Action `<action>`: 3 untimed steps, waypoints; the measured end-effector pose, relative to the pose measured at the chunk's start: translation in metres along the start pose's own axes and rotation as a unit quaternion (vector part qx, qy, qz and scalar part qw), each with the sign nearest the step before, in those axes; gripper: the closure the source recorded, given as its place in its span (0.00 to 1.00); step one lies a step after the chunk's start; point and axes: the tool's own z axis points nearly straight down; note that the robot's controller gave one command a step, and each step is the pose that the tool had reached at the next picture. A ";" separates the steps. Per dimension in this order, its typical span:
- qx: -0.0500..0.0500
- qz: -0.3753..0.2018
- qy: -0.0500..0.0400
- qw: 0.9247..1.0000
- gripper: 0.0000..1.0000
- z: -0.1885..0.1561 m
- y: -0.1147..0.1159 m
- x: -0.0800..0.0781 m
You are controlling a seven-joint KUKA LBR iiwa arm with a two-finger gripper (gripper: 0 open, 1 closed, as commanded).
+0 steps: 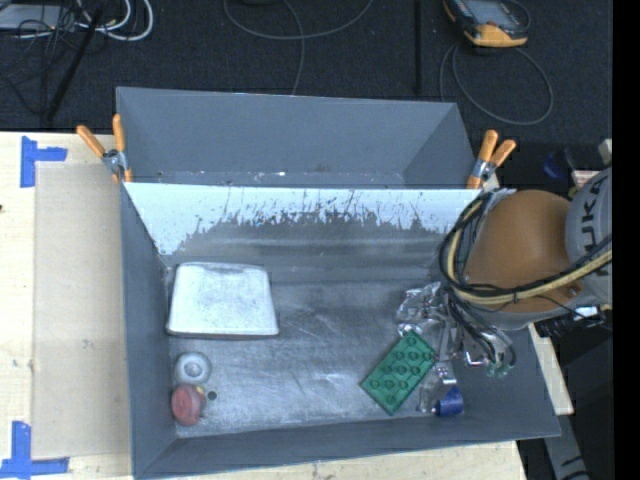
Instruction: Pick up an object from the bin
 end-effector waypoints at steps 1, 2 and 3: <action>-0.001 -0.036 -0.008 0.999 0.00 0.054 0.000 -0.016; -0.001 -0.036 -0.015 0.999 1.00 0.048 0.000 -0.020; -0.001 -0.032 -0.009 0.999 1.00 -0.068 0.004 -0.008</action>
Offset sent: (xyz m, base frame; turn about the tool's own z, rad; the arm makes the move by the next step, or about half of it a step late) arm 0.0132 -0.0011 -0.0535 -0.0733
